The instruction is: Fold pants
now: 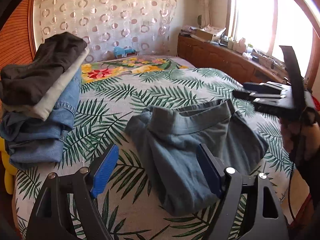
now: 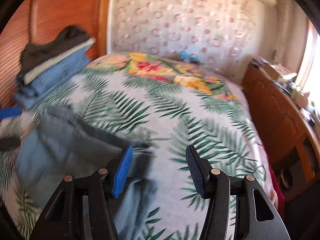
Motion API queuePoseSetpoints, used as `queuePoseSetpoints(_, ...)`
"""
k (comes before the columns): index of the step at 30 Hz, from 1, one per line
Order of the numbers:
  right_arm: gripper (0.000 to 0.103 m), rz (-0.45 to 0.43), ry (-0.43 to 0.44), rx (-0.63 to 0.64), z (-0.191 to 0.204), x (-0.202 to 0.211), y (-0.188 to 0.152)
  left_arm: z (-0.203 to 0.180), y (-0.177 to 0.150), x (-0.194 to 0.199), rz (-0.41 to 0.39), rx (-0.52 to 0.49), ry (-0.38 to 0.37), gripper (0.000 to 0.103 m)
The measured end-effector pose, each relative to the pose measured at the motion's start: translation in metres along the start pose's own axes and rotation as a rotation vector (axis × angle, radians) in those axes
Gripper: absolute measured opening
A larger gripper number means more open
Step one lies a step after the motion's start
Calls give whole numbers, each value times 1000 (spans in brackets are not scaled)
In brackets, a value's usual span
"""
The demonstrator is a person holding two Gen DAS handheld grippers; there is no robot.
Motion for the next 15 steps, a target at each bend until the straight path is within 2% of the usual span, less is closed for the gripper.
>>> queuePoseSetpoints(3,57,-28,52,-81,-11,14,-7,2,-8,0,8,12,-5,81)
queuePoseSetpoints(8,57,16,129,-63,-9,29,-41,-4,-24,9,10,8,-25,81)
queuePoseSetpoints(10,57,38,161,-60,-8,32,-54,-9,-30,14,10,-3,-52,73)
queuePoseSetpoints(11,55,45,177,-65,-8,34,-60,-11,-32,15,15,-6,-64,65)
queuePoseSetpoints(13,45,58,203,-82,-10,37,-72,-14,-37,17,32,-2,-85,59)
queuePoseSetpoints(15,41,75,228,-95,-12,39,-82,-18,-41,18,38,-4,-106,46)
Point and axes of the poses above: each gripper's, at about its wrist camera, not at the fingertips, and x roughly against the way its jaws point, z to its left, y to its top, the point moved 2 cm from there along -x, roughly the way its jaws point, and after that the axes turned 4 degrees about -y, right-handed, at the moved point
